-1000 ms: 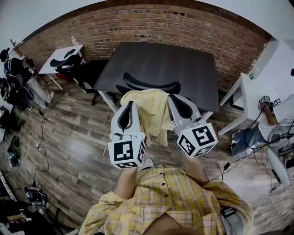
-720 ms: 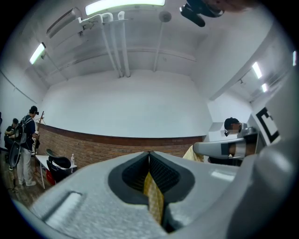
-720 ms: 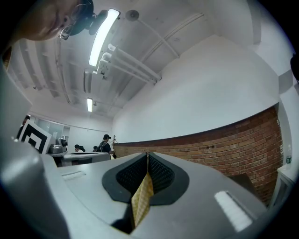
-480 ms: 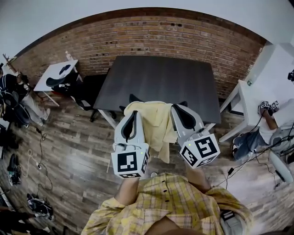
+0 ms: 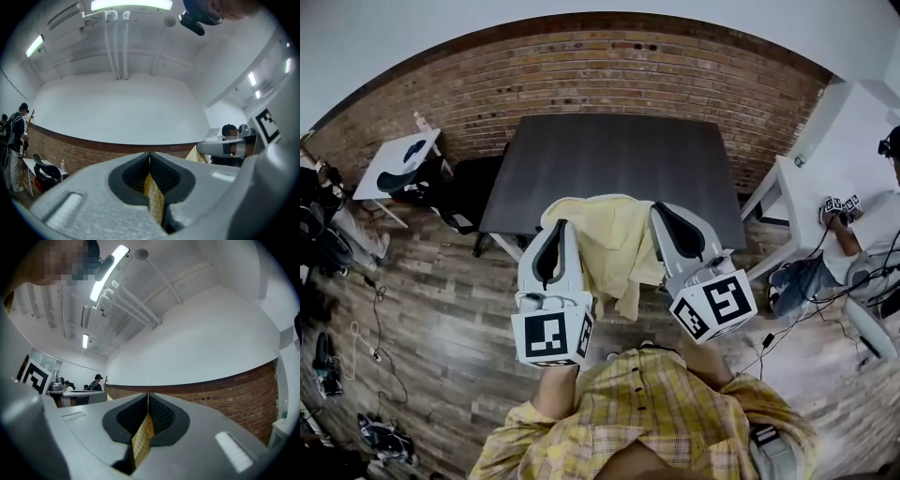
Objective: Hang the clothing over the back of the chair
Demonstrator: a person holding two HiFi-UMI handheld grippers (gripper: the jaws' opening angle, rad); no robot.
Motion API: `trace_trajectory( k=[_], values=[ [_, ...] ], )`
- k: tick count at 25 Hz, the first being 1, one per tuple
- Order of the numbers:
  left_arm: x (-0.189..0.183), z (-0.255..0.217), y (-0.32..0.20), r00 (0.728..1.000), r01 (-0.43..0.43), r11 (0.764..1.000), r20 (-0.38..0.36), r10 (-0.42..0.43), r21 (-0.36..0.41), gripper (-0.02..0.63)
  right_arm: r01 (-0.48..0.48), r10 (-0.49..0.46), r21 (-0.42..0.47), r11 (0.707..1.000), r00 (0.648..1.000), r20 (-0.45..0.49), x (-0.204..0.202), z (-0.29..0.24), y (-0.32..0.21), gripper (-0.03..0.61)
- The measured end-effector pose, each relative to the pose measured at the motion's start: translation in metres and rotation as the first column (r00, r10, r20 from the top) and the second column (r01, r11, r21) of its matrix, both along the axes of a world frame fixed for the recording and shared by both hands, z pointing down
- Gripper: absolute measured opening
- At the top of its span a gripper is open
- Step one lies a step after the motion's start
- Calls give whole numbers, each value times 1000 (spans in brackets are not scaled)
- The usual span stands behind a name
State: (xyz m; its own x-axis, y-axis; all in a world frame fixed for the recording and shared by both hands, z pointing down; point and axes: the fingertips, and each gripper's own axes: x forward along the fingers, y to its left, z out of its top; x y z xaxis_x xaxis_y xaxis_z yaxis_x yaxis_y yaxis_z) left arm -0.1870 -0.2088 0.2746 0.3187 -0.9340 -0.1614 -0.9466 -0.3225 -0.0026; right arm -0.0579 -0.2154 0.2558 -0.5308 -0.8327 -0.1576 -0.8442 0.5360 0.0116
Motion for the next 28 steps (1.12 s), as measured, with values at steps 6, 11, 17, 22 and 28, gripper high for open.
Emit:
trace_trajectory(
  k=[6,11,17,22,28],
  values=[
    [3,-12,-18,1000,-4,1000,8,4,20,5,-13,13,35,999,1000,-3,8,-14,-17,15],
    [7,-21,-31,1000,1,999,22,-1,35,5,-3,3,55,998,1000,-1,13,-23,-32,15],
    [11,-34,-50,997,26,997,74,-32,72,5,-17,17,92,996,1000,-3,19,-36,-53,15],
    [17,-43,-70,995,18,996,92,-26,90,5,-10,10,116,993,1000,1,21,-46,-70,15],
    [25,-49,-91,995,8,996,103,-17,90,5,-13,11,135,991,1000,14,27,-55,-89,15]
  ],
)
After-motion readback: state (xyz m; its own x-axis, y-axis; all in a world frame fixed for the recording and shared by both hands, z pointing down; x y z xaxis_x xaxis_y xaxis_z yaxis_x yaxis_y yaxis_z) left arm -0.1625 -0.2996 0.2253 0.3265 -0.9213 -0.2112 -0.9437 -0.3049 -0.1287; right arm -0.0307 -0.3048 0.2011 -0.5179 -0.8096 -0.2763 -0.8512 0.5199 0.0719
